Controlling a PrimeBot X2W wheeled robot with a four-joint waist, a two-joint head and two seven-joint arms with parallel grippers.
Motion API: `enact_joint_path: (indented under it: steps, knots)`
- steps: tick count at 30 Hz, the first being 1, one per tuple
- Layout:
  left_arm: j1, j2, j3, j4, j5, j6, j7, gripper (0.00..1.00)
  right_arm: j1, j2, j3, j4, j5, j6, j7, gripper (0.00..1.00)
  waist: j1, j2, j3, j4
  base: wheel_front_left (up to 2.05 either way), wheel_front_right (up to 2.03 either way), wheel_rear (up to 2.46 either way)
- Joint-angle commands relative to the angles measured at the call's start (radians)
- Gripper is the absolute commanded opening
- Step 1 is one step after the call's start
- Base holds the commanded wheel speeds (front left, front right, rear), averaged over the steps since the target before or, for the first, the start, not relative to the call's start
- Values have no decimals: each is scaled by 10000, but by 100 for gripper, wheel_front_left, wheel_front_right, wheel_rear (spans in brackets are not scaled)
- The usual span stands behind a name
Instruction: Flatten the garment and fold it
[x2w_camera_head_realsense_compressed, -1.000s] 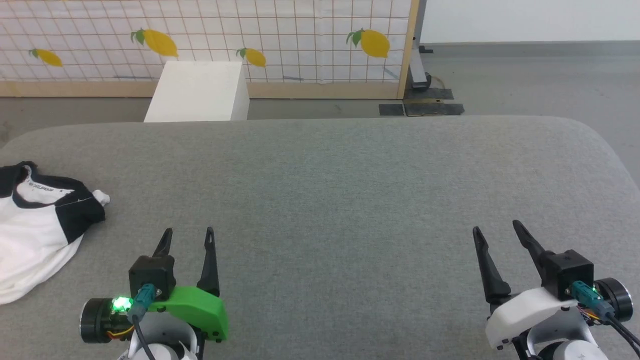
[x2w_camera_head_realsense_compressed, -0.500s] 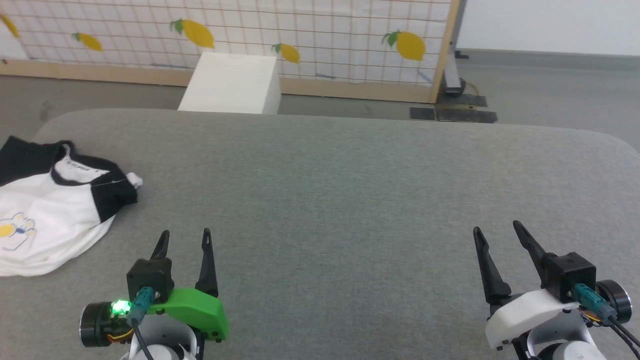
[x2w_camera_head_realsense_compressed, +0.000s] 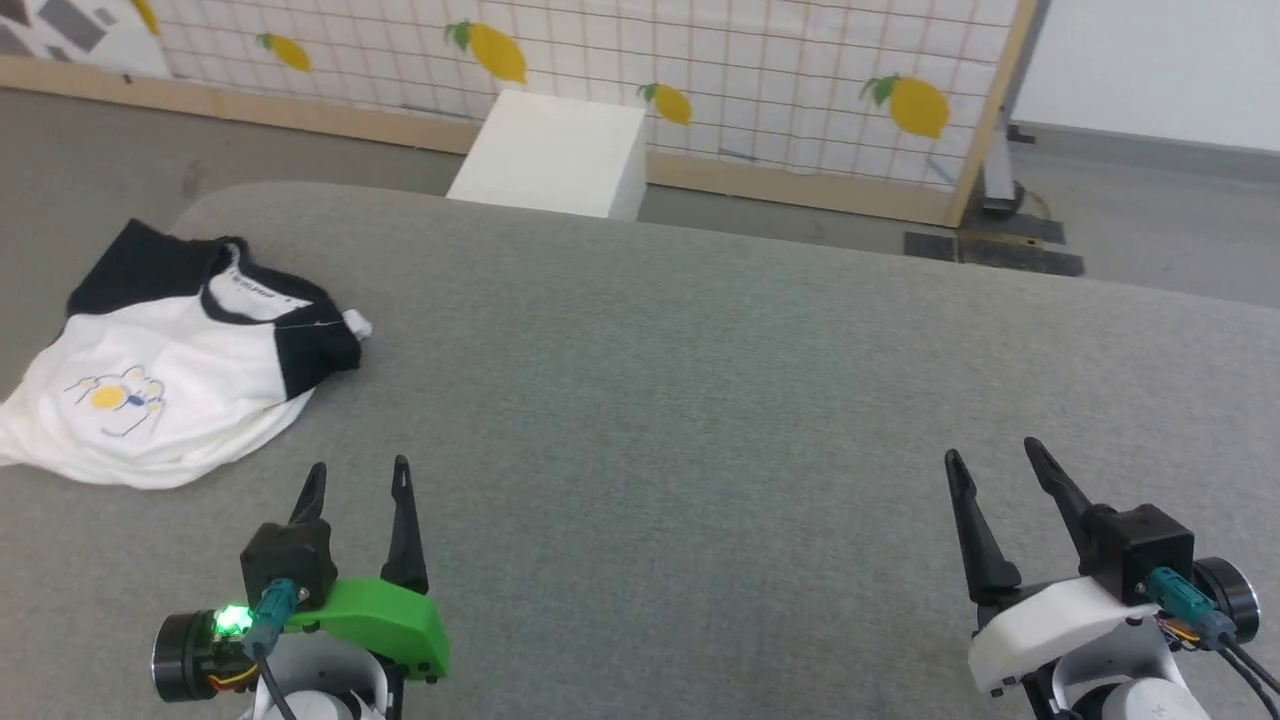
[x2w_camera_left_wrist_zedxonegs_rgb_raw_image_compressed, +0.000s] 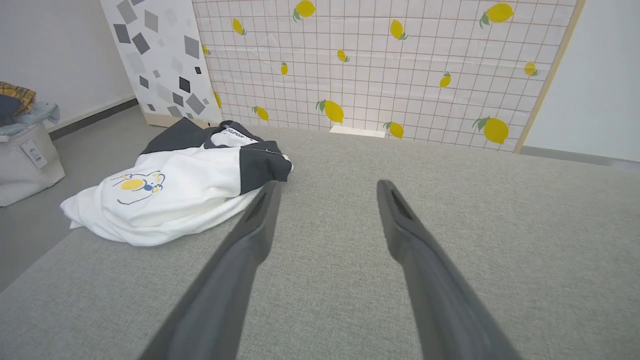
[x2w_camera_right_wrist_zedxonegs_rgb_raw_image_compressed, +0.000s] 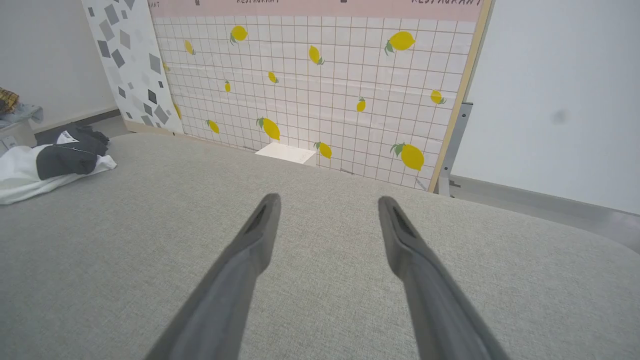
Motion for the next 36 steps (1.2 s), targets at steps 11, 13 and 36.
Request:
enact_joint_path:
  steps: [11,13,36]
  knots:
    - [-120,182,-51,163,-256,375,-282,100,-273,6,63,207,234,-6,-329,100,0,50,-20,777,0,0,0]
    - [-128,205,-56,193,-299,425,-320,100,-279,7,61,237,262,-6,-370,100,0,52,-30,877,0,0,0]
    - [-80,388,-112,358,-824,1095,-778,100,-412,9,39,426,432,-9,-790,100,0,72,-10,2086,0,0,0]
